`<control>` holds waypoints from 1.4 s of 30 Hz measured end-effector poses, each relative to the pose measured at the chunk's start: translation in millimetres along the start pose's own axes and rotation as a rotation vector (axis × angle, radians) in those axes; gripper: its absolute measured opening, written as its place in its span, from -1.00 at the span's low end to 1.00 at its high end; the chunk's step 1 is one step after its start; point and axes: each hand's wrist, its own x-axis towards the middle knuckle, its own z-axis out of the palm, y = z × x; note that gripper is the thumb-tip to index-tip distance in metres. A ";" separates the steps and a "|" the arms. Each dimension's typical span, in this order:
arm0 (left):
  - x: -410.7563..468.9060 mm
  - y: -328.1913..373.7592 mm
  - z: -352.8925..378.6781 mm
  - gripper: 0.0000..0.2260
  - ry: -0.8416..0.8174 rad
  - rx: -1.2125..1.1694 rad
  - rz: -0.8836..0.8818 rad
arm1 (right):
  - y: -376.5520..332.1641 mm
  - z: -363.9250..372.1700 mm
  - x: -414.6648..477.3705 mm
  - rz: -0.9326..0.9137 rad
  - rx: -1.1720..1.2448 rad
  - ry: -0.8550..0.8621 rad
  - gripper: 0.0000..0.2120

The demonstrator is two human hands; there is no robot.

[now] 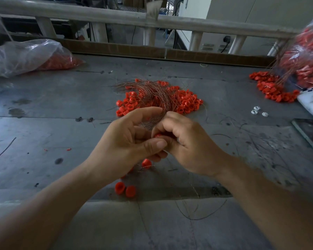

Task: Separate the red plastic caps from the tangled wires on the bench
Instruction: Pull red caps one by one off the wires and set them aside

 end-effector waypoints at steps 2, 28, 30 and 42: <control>-1.5 1.4 0.9 -0.51 0.010 -0.014 0.019 | -2.8 1.5 -0.8 0.004 0.021 0.033 -0.95; 10.0 -0.4 -21.9 -0.81 0.059 -0.463 -0.080 | -5.6 -11.7 -0.8 0.356 0.663 -0.072 -0.80; 10.5 -0.6 -25.7 -0.81 0.054 -0.469 -0.057 | -3.1 -15.6 -0.1 0.364 0.653 -0.032 -0.91; 9.8 0.4 -26.8 -0.90 0.189 0.020 -0.091 | 4.7 -29.8 2.1 0.458 0.948 0.045 -0.84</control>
